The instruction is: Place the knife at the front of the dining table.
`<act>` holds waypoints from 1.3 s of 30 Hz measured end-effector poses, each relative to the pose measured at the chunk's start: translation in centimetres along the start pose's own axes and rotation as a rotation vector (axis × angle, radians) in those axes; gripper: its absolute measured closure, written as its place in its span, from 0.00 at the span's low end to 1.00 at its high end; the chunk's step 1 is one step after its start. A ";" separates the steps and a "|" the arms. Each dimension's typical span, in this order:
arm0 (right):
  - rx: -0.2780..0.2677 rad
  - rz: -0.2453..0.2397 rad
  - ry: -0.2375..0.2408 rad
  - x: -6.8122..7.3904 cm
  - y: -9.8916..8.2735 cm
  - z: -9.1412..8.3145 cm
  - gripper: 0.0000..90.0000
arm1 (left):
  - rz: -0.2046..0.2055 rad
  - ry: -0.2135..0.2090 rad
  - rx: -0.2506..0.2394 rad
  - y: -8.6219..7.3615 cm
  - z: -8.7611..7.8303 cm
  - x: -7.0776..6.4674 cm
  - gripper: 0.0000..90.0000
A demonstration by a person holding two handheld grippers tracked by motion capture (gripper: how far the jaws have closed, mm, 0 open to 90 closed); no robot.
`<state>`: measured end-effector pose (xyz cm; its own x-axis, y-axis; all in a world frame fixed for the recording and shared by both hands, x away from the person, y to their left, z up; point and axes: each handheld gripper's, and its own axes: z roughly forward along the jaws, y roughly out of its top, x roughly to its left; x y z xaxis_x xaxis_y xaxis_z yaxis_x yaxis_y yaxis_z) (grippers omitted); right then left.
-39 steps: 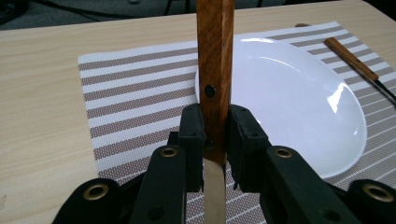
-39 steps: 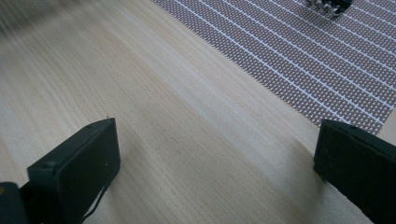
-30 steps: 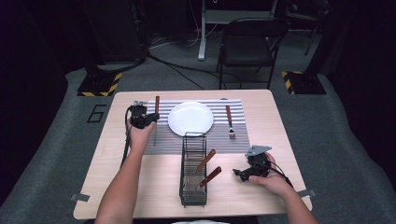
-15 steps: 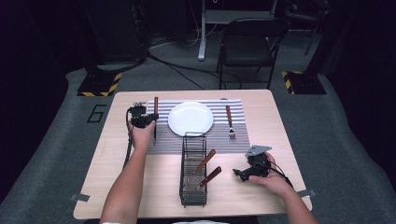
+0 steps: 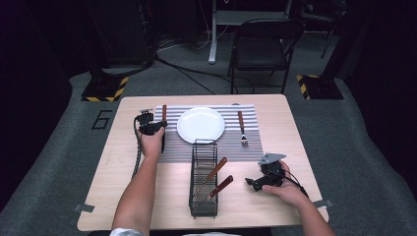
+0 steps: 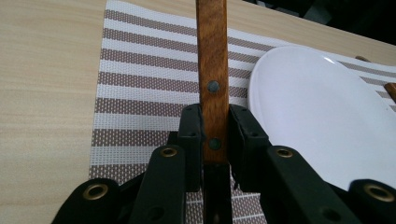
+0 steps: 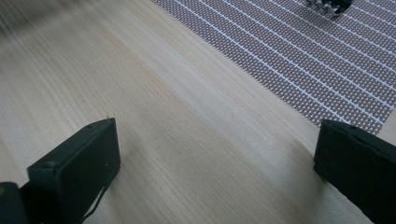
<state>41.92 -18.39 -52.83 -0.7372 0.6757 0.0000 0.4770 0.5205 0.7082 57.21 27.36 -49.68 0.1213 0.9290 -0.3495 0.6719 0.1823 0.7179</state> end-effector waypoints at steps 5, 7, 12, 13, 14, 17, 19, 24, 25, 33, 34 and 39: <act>-0.001 0.000 0.000 0.0 0.0 0.0 0.00 | -0.021 0.009 0.007 -0.3 0.6 0.2 0.85; -0.001 0.000 0.000 0.0 0.0 0.0 0.00 | -0.038 0.003 0.009 -0.4 0.9 0.3 0.85; -0.001 0.000 0.000 0.0 0.0 0.0 0.00 | -0.044 0.006 0.017 -0.5 1.2 0.4 0.85; -0.001 0.000 0.000 0.0 0.0 0.0 0.00 | -0.048 0.008 0.019 -0.5 1.2 0.4 0.85; 0.000 0.000 0.000 0.0 0.0 0.0 0.00 | -0.050 0.006 0.018 -0.5 1.2 0.5 0.85; -0.001 0.000 0.000 0.0 0.0 0.0 0.00 | -0.066 -0.002 0.019 -0.6 1.4 0.6 0.84; -0.001 0.000 0.000 0.0 0.0 0.0 0.00 | -0.073 0.002 0.020 -0.7 1.5 0.6 0.84; -0.001 0.000 0.000 0.0 0.0 0.0 0.00 | -0.082 0.010 0.022 -0.8 1.7 0.7 0.84; -0.001 0.000 0.000 0.0 0.0 0.0 0.00 | -0.079 0.010 0.025 -0.8 1.7 0.8 0.84; -0.001 0.001 0.000 0.0 0.0 0.0 0.00 | -0.079 0.029 0.038 -1.1 2.1 0.7 0.84; -0.001 0.000 0.000 0.0 0.0 0.0 0.00 | -0.072 0.030 0.033 -1.2 2.1 0.7 0.84; -0.001 0.000 0.000 0.0 0.0 0.0 0.00 | -0.028 0.063 0.031 -1.3 2.2 0.1 0.84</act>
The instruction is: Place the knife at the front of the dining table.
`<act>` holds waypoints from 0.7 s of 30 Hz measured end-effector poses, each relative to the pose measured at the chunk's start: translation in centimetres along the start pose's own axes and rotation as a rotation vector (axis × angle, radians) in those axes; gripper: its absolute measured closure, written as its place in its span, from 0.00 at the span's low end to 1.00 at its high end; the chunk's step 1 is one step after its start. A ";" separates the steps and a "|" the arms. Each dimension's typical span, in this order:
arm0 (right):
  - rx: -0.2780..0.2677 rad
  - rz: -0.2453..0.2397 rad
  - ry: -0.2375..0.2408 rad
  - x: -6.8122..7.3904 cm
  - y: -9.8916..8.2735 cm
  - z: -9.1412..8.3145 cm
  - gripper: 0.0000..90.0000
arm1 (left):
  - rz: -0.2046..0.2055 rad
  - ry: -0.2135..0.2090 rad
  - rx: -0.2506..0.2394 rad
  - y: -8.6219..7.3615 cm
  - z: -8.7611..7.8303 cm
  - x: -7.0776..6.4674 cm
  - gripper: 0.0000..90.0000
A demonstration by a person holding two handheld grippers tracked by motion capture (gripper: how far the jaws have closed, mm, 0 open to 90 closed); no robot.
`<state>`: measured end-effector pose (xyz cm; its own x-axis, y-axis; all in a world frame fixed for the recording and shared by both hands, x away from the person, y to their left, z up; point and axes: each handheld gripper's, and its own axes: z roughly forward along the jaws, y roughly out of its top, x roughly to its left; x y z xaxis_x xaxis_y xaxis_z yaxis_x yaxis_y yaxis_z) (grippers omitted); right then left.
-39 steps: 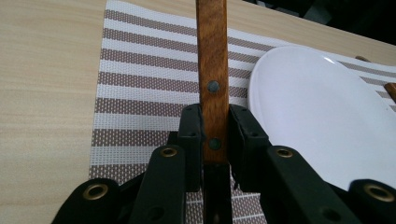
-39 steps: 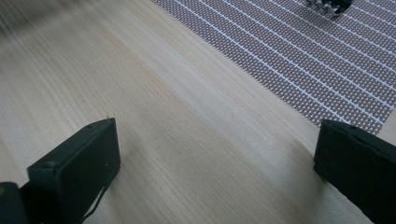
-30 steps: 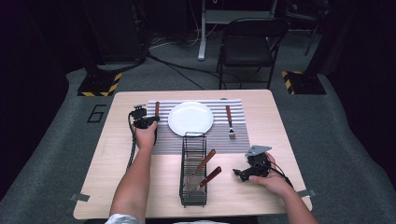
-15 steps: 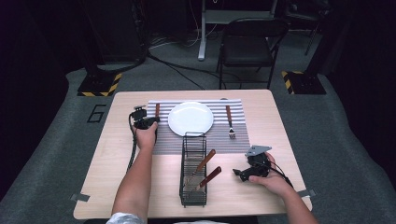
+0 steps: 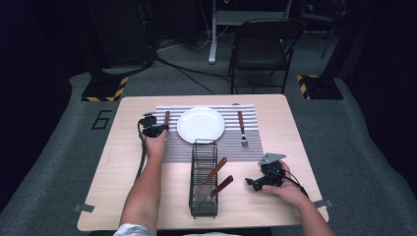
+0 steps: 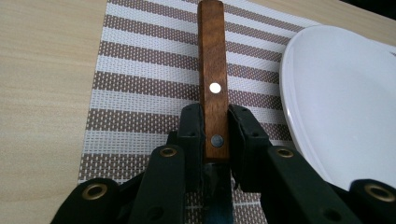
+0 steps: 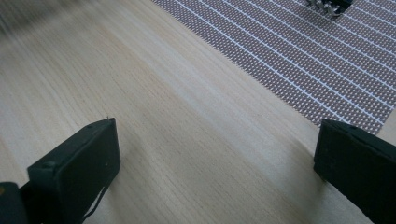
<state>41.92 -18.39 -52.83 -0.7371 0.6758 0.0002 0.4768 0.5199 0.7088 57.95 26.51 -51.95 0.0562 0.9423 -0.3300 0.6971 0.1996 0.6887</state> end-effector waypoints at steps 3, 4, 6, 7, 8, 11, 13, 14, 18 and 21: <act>0.000 -0.001 0.000 0.0 0.0 0.0 0.00 | 0.012 0.017 -0.002 -0.1 0.0 -0.3 0.84; 0.000 0.000 0.000 0.0 0.0 0.0 0.00 | 0.019 0.021 -0.002 -0.1 0.0 -0.3 0.84; 0.000 0.000 0.000 0.0 0.0 0.0 0.00 | 0.023 0.031 -0.007 -0.1 0.1 -0.4 0.84; 0.000 0.000 0.000 0.0 0.0 0.0 0.00 | 0.020 0.034 -0.007 -0.1 0.1 -0.4 0.84; 0.000 0.000 0.000 0.0 0.0 0.0 0.00 | 0.017 0.036 -0.009 -0.1 0.1 -0.5 0.84; 0.000 0.000 0.000 0.0 0.0 0.0 0.00 | 0.006 0.036 -0.014 -0.1 0.1 -0.6 0.82; 0.000 0.000 0.000 0.0 0.0 0.0 0.00 | 0.007 0.034 -0.014 -0.1 0.2 -0.7 0.79; 0.000 0.000 0.000 0.0 0.0 0.0 0.00 | 0.005 0.027 -0.013 -0.1 0.2 -0.7 0.78; 0.000 0.000 0.000 0.0 0.0 0.0 0.00 | -0.002 0.012 -0.007 -0.1 0.0 -0.4 0.74; 0.000 0.000 0.000 0.0 0.0 0.0 0.00 | -0.004 0.013 -0.004 0.0 -0.2 -0.3 0.73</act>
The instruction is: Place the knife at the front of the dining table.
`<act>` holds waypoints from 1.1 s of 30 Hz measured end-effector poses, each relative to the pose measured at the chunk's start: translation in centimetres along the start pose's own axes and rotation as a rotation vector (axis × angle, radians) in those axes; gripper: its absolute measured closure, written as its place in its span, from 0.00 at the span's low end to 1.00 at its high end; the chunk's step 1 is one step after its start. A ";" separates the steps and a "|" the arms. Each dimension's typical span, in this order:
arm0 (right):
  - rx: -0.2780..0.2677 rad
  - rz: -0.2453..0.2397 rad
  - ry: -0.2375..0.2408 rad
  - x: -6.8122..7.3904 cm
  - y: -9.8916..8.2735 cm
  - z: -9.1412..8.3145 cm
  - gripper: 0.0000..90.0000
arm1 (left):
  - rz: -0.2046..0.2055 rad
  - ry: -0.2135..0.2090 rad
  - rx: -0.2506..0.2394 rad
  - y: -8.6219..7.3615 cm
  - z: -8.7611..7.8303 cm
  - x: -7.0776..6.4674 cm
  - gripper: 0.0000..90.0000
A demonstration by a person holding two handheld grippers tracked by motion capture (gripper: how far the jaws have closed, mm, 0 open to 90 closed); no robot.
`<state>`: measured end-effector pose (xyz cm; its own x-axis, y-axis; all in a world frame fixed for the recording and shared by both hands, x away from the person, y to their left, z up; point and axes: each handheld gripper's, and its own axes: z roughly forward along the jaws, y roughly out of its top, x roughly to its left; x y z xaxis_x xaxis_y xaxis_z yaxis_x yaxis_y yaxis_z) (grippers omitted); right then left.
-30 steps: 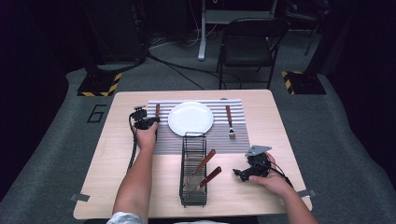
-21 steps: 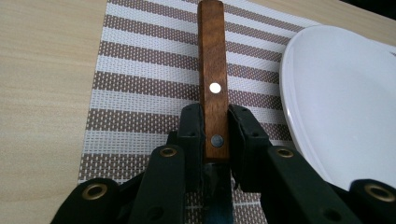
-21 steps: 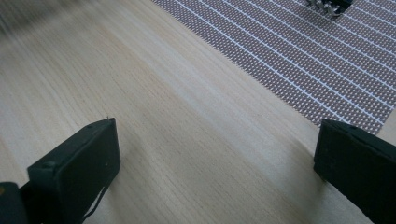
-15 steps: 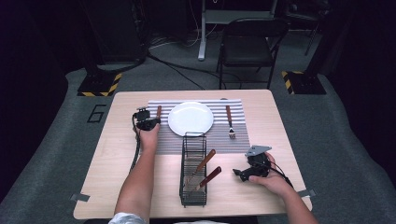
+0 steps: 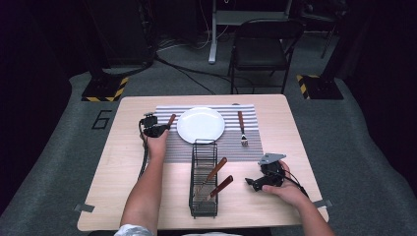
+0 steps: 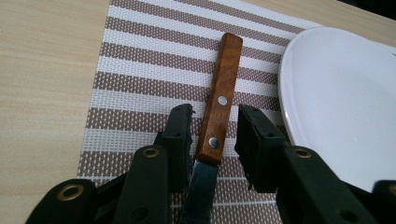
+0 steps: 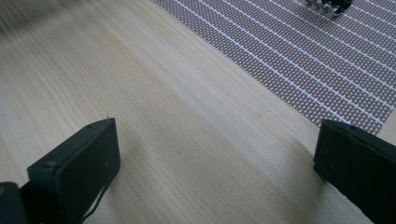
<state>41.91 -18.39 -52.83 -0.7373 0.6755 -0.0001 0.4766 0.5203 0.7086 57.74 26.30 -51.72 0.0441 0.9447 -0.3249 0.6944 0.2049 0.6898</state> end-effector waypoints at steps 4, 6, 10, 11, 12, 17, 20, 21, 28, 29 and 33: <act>0.000 0.000 0.000 0.0 0.0 0.0 0.00 | 0.023 -0.002 0.012 -0.1 -0.5 -0.1 0.70; 0.000 0.000 0.000 0.0 0.0 0.0 0.00 | 0.015 -0.012 0.005 -0.3 -0.8 0.0 0.69; 0.000 0.000 -0.001 0.0 0.0 0.0 0.00 | -0.014 -0.034 0.013 -1.0 -1.3 0.8 0.66; 0.000 -0.001 0.000 0.0 0.0 0.0 0.00 | -0.027 -0.040 0.005 -1.1 -1.4 0.8 0.66; 0.000 0.000 -0.001 0.0 0.0 0.0 0.00 | -0.030 -0.047 0.003 -1.2 -1.5 1.0 0.66; 0.000 -0.001 0.000 0.0 0.0 0.0 0.00 | -0.034 -0.059 0.009 -1.6 -2.0 1.1 0.65; 0.000 0.000 -0.001 0.0 0.0 0.0 0.00 | -0.036 -0.070 -0.004 -2.0 -2.2 1.2 0.65; 0.000 0.001 -0.002 0.0 0.0 0.0 0.00 | -0.034 -0.075 0.000 -2.0 -2.3 1.3 0.65; 0.000 0.008 -0.005 0.2 -0.1 -0.1 0.00 | -0.044 -0.093 0.009 -2.5 -2.7 1.1 0.64; -0.001 0.009 -0.005 0.2 -0.1 -0.1 0.00 | -0.047 -0.095 0.003 -2.6 -2.7 1.0 0.64; -0.001 0.010 -0.005 0.2 -0.1 -0.1 0.00 | -0.044 -0.105 -0.004 -2.9 -2.9 1.1 0.64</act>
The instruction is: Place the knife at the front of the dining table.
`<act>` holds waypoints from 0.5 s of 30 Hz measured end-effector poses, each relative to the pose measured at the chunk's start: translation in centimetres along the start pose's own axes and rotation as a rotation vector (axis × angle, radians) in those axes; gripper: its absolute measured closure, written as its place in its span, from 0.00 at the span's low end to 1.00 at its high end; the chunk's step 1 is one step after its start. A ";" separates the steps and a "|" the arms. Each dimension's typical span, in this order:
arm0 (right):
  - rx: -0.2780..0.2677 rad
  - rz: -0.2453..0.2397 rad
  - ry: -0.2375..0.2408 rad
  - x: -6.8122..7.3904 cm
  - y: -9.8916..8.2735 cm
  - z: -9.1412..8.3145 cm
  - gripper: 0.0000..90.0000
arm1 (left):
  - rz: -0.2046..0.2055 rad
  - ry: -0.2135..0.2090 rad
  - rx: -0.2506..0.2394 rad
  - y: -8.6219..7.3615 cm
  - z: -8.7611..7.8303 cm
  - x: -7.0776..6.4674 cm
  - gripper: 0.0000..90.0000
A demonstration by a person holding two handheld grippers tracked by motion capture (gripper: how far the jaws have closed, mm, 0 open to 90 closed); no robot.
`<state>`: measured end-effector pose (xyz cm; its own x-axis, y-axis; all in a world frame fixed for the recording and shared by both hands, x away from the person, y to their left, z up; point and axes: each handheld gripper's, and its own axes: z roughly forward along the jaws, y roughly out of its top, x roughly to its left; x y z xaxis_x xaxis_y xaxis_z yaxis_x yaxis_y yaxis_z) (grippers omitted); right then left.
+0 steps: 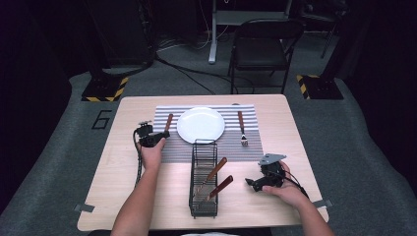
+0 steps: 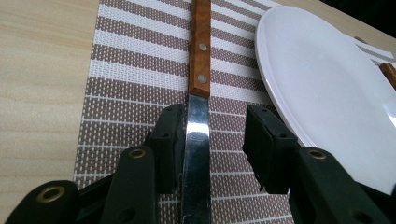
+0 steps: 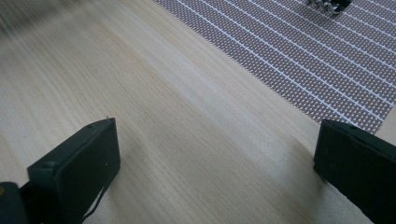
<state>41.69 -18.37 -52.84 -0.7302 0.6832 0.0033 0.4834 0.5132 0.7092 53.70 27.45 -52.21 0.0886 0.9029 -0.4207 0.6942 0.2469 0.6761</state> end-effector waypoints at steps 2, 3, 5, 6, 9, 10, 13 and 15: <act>0.001 -0.003 0.001 0.0 0.0 0.0 0.00 | -0.008 -0.005 -0.001 -0.1 -0.1 0.0 0.64; 0.000 -0.001 -0.001 0.0 0.0 0.0 0.00 | -0.007 -0.006 -0.002 -0.1 -0.1 0.0 0.64; 0.000 -0.003 0.000 0.0 0.0 0.0 0.00 | -0.002 -0.007 -0.001 -0.2 -0.2 0.0 0.64; 0.000 -0.001 0.000 0.0 0.0 0.0 0.00 | -0.002 -0.009 0.002 -0.3 -0.3 0.0 0.64; 0.001 -0.003 0.001 0.0 0.0 0.0 0.00 | 0.004 -0.009 0.009 -0.4 -0.4 -0.1 0.64; 0.000 -0.003 0.001 0.0 0.0 0.0 0.00 | 0.005 -0.006 0.008 -0.4 -0.4 -0.3 0.63; 0.000 -0.001 0.000 0.0 0.0 0.0 0.00 | 0.015 -0.007 0.016 -0.4 -0.4 -0.3 0.63; 0.001 -0.002 0.000 0.0 0.0 0.0 0.00 | 0.012 -0.008 0.016 -0.5 -0.4 -0.5 0.63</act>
<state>41.69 -18.38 -52.84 -0.7315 0.6818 0.0019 0.4820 0.5151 0.7088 53.05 27.06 -52.09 0.1028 0.9027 -0.4178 0.7046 0.2304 0.6712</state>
